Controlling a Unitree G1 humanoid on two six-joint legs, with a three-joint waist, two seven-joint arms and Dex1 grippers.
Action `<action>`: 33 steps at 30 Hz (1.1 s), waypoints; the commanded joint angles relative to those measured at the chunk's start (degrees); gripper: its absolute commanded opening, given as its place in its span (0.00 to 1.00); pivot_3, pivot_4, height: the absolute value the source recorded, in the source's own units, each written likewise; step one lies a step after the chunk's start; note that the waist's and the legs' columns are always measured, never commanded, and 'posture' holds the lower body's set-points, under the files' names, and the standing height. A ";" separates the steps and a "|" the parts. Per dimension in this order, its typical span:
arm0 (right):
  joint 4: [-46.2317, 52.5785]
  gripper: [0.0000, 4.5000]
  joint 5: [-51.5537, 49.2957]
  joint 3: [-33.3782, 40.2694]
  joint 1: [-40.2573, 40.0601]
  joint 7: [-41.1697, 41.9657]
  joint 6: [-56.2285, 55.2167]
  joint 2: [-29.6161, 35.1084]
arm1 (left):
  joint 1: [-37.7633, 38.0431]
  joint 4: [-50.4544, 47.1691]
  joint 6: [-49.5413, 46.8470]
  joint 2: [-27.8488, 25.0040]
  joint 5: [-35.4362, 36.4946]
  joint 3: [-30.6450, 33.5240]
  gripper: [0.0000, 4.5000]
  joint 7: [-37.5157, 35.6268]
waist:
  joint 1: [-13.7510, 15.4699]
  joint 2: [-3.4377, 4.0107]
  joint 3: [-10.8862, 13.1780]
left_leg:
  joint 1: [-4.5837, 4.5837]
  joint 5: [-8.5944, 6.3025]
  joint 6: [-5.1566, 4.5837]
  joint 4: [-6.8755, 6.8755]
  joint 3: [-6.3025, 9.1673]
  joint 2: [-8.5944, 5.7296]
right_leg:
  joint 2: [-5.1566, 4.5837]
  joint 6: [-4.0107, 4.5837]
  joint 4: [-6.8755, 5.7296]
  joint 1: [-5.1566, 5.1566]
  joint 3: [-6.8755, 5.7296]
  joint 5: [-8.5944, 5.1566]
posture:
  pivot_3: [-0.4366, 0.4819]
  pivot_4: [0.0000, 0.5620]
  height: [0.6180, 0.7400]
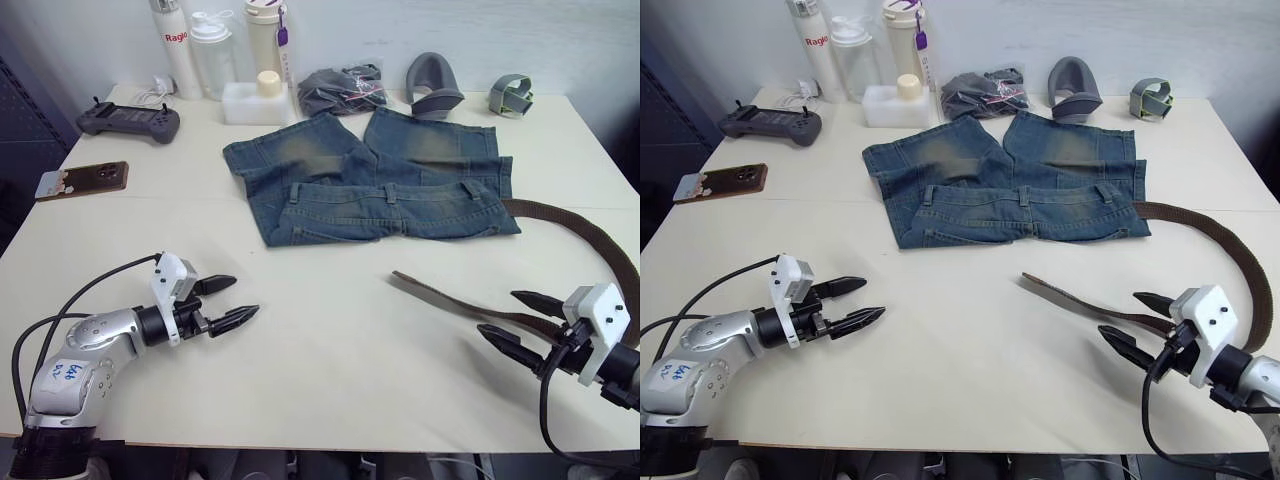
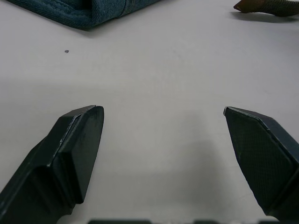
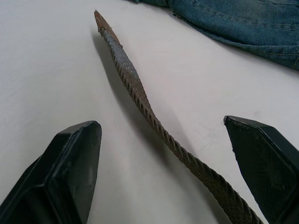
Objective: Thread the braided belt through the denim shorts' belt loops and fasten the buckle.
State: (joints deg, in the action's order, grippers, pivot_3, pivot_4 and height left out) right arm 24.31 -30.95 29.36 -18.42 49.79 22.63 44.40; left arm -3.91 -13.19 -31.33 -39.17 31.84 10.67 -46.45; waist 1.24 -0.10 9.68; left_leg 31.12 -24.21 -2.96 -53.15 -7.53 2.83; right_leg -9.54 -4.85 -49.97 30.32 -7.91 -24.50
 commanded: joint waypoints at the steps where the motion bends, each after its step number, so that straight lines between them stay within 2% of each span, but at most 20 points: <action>1: -1.87 0.99 -0.44 1.77 1.53 1.71 -0.69 1.64 | 1.17 -1.72 0.77 0.77 1.22 0.97 1.00 -0.54 | -0.03 0.01 0.00 | 0.00 0.00 0.00 0.00 0.00 0.00 | 0.00 0.00 0.00 0.00 0.00 0.00 | 0.48 0.27 0.25; 4: -3.86 0.99 -0.36 2.99 2.55 4.51 -0.37 4.84 | 2.65 -3.01 2.45 2.59 0.98 0.60 1.00 -0.32 | -0.08 0.20 -0.08 | 0.00 -0.02 -0.06 -0.02 -0.05 -0.05 | -0.06 0.00 -0.02 0.00 0.04 0.00 | 0.48 0.27 0.25; 8: -4.11 0.99 -0.72 3.69 2.48 4.83 0.20 5.56 | 2.26 -1.88 1.74 3.26 1.98 0.50 1.00 -1.76 | 0.20 0.21 -0.09 | 0.02 0.00 -0.02 -0.03 0.09 -0.03 | -0.04 0.00 -0.02 -0.04 -0.09 0.00 | 0.48 0.27 0.25; 14: -2.69 0.99 -1.95 5.67 2.34 4.21 2.21 4.94 | 0.40 2.19 3.86 3.32 2.56 1.54 1.00 -4.93 | 0.10 0.24 -0.11 | 0.01 0.02 -0.02 -0.03 0.08 -0.04 | -0.04 0.00 -0.03 -0.05 -0.10 0.00 | 0.48 0.27 0.25; 21: -0.56 0.99 -2.74 6.71 2.40 1.95 3.14 3.48 | 0.39 1.94 6.53 4.64 4.28 2.51 1.00 -7.17 | 0.08 0.24 -0.11 | 0.01 0.02 -0.03 -0.03 0.09 -0.04 | -0.05 0.00 -0.03 -0.07 -0.10 0.00 | 0.48 0.27 0.25; 24: 0.43 0.99 -6.57 8.76 3.97 0.14 6.75 3.44 | -1.05 2.28 4.95 3.91 5.90 1.72 1.00 -9.99 | 0.07 0.24 -0.11 | 0.01 0.02 -0.02 -0.03 0.10 -0.04 | -0.04 0.00 -0.04 -0.07 -0.12 0.00 | 0.48 0.27 0.25; 28: 2.85 0.99 -13.04 10.93 6.89 -1.85 12.90 4.79 | -6.92 3.30 0.82 1.96 9.24 -0.14 1.00 -15.39 | 0.20 0.24 -0.11 | 0.04 0.03 -0.04 -0.08 0.14 -0.05 | -0.05 0.00 -0.05 -0.08 -0.16 0.00 | 0.48 0.27 0.25; 31: 6.18 0.99 -12.47 9.43 7.09 0.27 15.26 9.58 | -18.57 4.98 -2.88 2.18 11.46 -4.51 1.00 -20.24 | 0.34 0.29 -0.09 | 0.03 0.04 -0.05 -0.10 0.21 -0.05 | -0.04 0.01 -0.02 -0.18 -0.23 -0.01 | 0.48 0.27 0.25; 33: 8.04 0.99 -8.34 4.78 7.11 1.40 15.23 14.41 | -25.94 6.91 -3.71 2.06 9.91 -9.31 1.00 -25.27 | 0.26 0.32 -0.08 | 0.08 0.10 -0.14 -0.16 0.38 -0.12 | -0.04 0.00 0.04 -0.37 -0.48 0.00 | 0.48 0.27 0.25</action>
State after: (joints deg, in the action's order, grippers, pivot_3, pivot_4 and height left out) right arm 29.71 -41.21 36.11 -11.63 50.16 37.69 56.95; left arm -27.44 -6.06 -34.59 -36.78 41.28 3.95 -67.81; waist 1.50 0.22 9.60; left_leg 31.09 -24.11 -3.11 -53.31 -7.10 2.70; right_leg -9.58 -4.85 -49.88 29.78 -8.43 -24.49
